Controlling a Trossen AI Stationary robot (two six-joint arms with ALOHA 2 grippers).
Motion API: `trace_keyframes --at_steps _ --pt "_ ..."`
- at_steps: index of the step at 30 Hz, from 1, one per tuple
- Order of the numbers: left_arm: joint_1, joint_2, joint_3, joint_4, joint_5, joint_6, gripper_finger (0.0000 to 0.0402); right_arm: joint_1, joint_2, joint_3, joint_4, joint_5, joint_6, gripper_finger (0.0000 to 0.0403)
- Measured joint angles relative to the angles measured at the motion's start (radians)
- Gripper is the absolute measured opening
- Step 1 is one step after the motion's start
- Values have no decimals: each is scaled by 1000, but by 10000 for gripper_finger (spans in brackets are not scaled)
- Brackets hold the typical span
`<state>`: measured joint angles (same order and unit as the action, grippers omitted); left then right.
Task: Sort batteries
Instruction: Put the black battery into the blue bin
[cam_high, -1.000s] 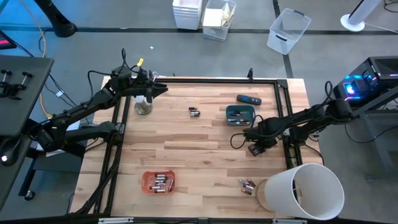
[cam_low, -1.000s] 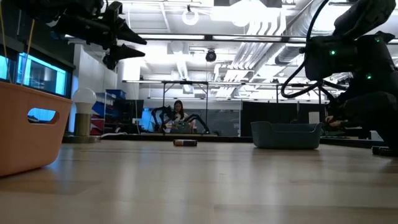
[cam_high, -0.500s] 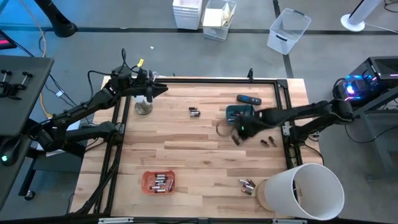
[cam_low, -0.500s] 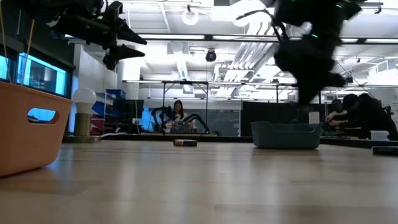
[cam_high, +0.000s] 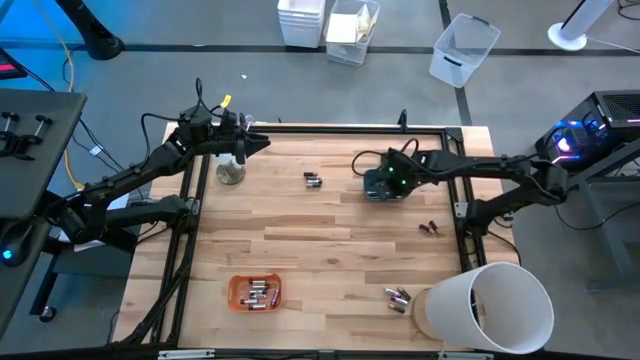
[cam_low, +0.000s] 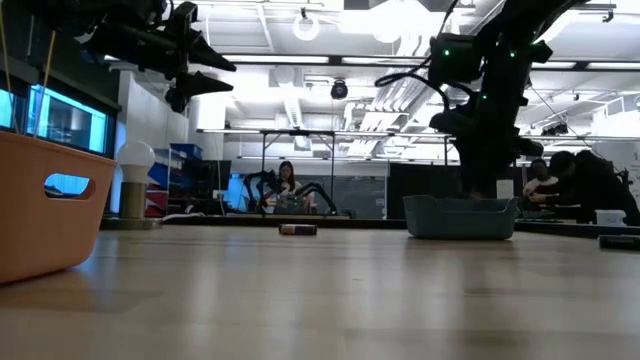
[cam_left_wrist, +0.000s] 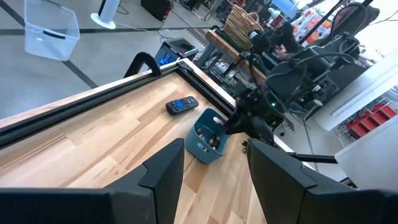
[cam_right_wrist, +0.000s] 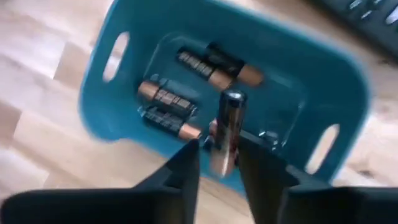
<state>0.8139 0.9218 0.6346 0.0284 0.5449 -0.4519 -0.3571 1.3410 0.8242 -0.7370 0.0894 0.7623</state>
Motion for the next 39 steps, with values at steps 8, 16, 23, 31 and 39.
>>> trace_keyframes --at_steps 8,16,23,31,39 --pt "0 0 0 0 0 11 170 -12 0 9 19 -10 -12 186" --pt "0 0 0 0 -2 11 170 30 77 35 599 -180 18 191" --pt "0 0 0 2 -5 10 170 36 451 367 538 -248 -273 192" --pt "0 0 0 0 -6 25 170 42 785 775 234 -249 -668 193" --pt "0 1 0 0 -11 43 170 50 863 832 225 -210 -876 193"
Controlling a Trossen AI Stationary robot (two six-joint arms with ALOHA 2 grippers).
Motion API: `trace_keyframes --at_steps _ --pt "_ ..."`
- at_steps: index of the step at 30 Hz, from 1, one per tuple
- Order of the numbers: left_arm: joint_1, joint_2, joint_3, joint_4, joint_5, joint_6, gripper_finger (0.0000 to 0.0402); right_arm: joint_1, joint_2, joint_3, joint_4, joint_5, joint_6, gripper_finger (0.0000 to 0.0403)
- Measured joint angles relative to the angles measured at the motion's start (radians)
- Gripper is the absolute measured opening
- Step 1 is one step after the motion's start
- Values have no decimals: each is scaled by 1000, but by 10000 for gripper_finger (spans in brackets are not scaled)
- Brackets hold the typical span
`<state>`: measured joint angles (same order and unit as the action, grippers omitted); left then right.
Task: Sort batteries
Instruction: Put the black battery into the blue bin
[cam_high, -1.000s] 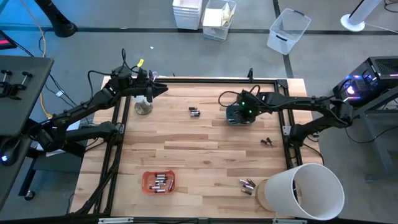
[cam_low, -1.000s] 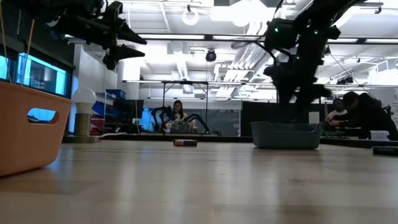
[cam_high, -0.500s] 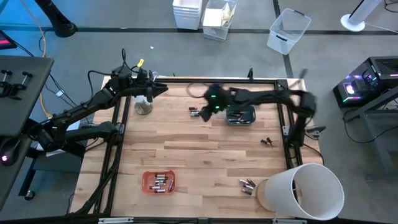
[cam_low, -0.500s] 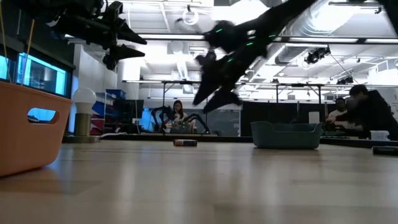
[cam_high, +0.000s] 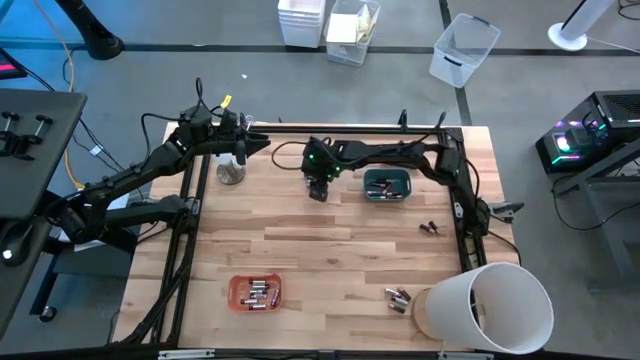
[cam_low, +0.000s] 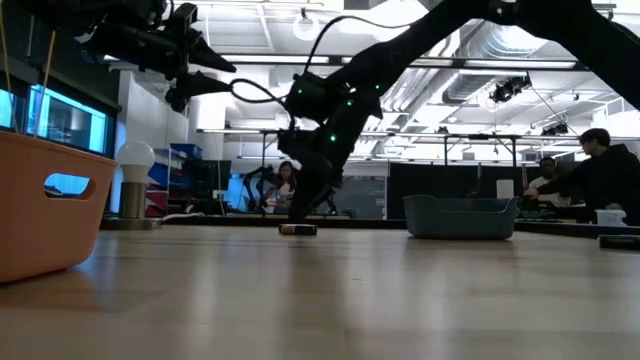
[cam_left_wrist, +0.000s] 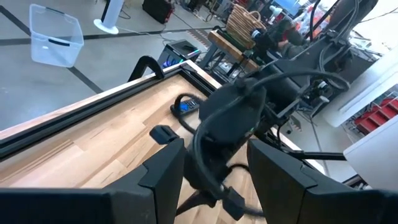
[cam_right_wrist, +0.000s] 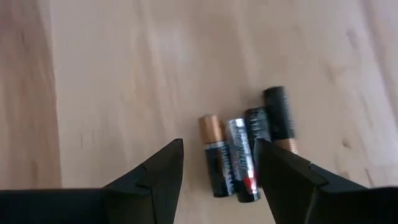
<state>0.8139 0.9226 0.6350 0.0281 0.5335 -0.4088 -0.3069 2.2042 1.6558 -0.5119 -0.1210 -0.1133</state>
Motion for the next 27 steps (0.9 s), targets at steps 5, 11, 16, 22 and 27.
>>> trace_keyframes --at_steps 5,11,16,22,27 --pt "0 0 0 0 -8 1 170 42 1 0 13 27 -140 193" --pt "0 0 0 -1 -27 26 170 43 2 0 11 62 -150 193" --pt "0 0 0 -2 -49 36 170 30 13 0 -3 83 -123 192" --pt "0 0 0 -2 -48 36 170 42 15 0 5 66 -164 164" --pt "0 0 0 -2 -48 35 170 47 23 0 16 61 -175 140"
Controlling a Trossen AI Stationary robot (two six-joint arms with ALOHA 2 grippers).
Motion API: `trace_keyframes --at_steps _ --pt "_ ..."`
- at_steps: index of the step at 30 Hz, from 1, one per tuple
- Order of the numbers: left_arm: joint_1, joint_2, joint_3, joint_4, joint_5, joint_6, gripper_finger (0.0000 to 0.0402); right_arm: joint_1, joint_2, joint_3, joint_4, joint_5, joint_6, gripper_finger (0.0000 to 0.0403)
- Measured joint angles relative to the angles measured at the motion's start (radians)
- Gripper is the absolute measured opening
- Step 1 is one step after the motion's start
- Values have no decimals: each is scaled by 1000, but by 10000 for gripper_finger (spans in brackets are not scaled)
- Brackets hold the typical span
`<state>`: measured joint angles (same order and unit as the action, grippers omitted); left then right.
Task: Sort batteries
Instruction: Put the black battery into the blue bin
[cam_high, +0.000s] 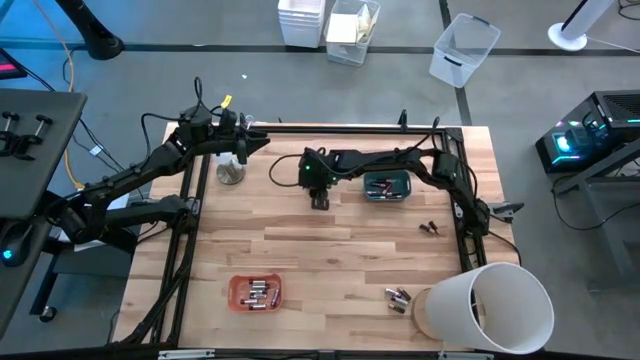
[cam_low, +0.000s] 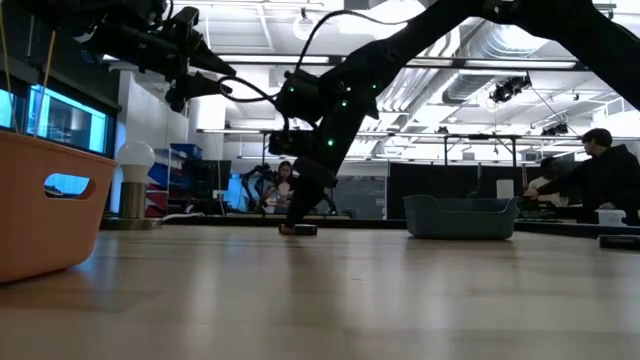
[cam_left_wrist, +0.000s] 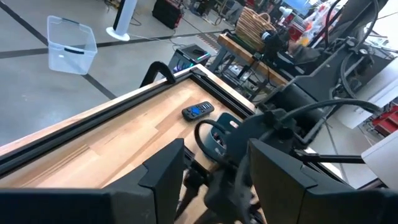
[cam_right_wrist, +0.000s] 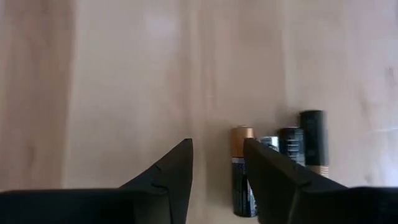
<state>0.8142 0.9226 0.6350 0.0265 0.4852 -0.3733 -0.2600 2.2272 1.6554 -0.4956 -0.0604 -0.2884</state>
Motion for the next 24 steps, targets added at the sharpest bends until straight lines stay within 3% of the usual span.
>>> trace_keyframes --at_steps 15,24 --pt "0 0 0 -4 1 -1 170 -3 38 4 -49 8 24 133" --pt "0 0 0 -6 -1 1 170 -1 39 6 -60 5 -7 52"
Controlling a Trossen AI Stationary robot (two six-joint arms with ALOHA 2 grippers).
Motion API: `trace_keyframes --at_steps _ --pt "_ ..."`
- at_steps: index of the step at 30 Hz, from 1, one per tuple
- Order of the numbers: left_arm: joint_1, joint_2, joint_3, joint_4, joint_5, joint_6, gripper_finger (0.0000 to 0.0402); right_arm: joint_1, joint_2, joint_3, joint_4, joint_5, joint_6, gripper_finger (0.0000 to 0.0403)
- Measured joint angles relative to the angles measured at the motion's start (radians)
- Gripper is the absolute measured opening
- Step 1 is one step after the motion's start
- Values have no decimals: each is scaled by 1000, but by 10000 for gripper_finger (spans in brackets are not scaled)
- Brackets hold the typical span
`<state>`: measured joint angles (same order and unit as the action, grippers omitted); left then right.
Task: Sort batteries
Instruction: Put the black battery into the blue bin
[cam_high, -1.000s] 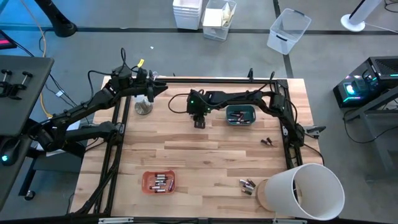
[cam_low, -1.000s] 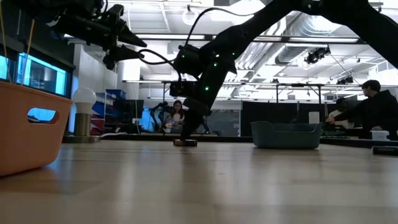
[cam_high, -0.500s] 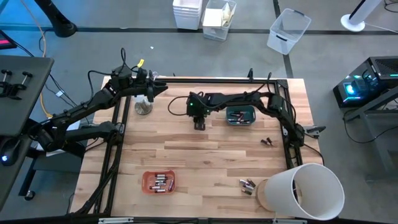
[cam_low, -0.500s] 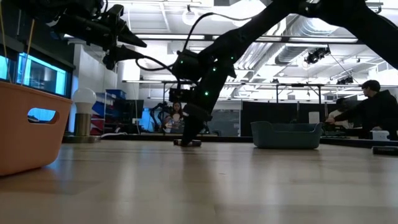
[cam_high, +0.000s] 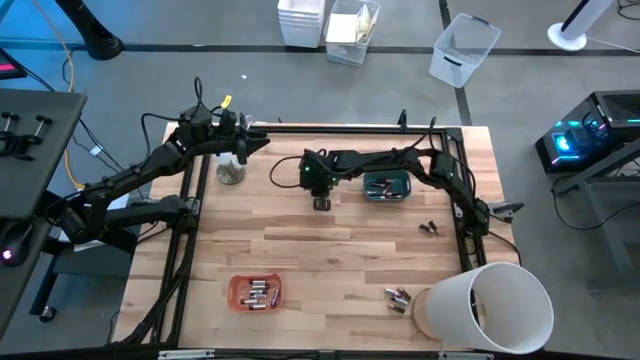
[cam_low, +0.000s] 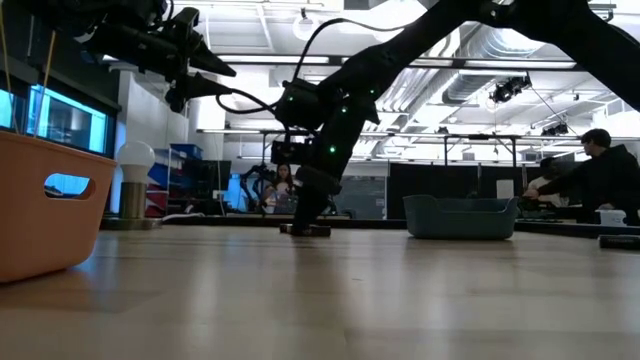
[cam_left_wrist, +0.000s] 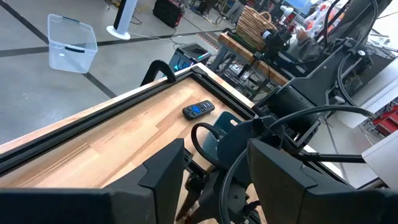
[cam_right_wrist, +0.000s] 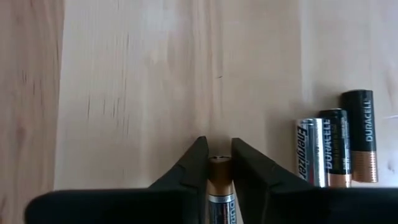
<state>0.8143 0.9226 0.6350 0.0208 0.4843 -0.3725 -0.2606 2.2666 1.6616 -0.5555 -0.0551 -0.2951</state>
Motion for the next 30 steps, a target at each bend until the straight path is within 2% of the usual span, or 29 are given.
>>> trace_keyframes --at_steps 6,13,18,21,25,30 --pt "0 0 0 0 0 8 170 0 7 44 -23 -7 24 41" --pt "0 0 0 -1 0 8 170 -1 10 203 -47 -76 67 39" --pt "0 0 0 -2 1 8 170 -12 9 301 -152 -90 51 39" --pt "0 0 0 -3 2 8 170 -38 -5 312 -289 -121 58 37" --pt "0 0 0 -8 3 19 170 -73 -72 215 -417 -125 38 37" --pt "0 0 0 -10 3 35 170 -107 -303 -61 -350 -94 106 36"
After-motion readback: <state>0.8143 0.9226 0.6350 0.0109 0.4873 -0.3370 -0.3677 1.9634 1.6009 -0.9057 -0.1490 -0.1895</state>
